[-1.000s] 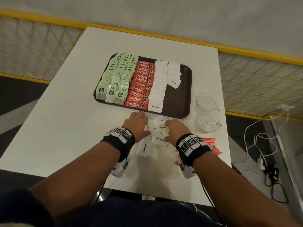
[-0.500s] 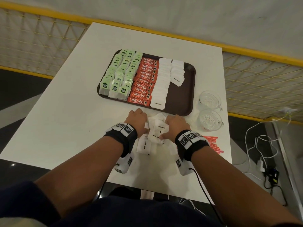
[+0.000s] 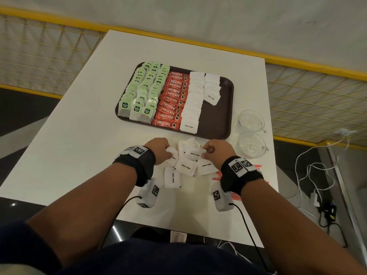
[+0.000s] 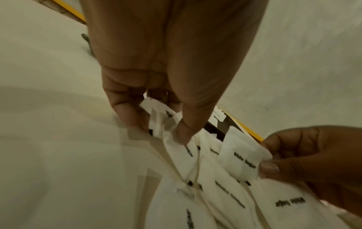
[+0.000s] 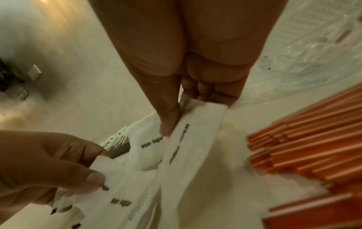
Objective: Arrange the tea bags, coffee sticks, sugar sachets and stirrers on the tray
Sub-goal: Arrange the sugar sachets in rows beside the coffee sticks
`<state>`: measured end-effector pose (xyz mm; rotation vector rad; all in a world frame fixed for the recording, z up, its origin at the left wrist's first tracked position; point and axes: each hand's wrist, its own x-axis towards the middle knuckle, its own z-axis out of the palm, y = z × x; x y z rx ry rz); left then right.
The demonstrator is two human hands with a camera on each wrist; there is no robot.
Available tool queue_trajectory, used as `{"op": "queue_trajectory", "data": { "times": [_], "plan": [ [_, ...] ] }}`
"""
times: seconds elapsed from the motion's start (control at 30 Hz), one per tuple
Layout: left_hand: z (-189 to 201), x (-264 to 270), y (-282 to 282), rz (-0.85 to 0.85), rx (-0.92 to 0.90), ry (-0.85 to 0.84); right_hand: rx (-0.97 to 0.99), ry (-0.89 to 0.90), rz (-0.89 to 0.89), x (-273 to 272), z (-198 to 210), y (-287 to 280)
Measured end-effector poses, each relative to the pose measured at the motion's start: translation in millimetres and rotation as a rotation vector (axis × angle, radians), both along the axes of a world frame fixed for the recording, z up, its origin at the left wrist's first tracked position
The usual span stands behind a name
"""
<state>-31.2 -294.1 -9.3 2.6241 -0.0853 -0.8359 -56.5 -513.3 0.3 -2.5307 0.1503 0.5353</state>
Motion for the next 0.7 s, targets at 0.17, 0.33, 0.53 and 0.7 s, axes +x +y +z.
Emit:
{"op": "queue_trajectory", "data": {
  "times": [0.17,0.33,0.53,0.7],
  "plan": [
    [5,5,21,0.22,-0.281,0.054,0.077,-0.029,-0.02,4,3,-8],
    [27,14,18,0.357,-0.609,0.038,0.305,-0.04,-0.048,20,20,-14],
    [48,23,-11,0.429,-0.807,0.144,0.422,-0.039,0.015,43,42,3],
    [57,36,-12,0.56,-0.993,0.346,0.401,-0.077,-0.013,57,44,14]
  ]
}}
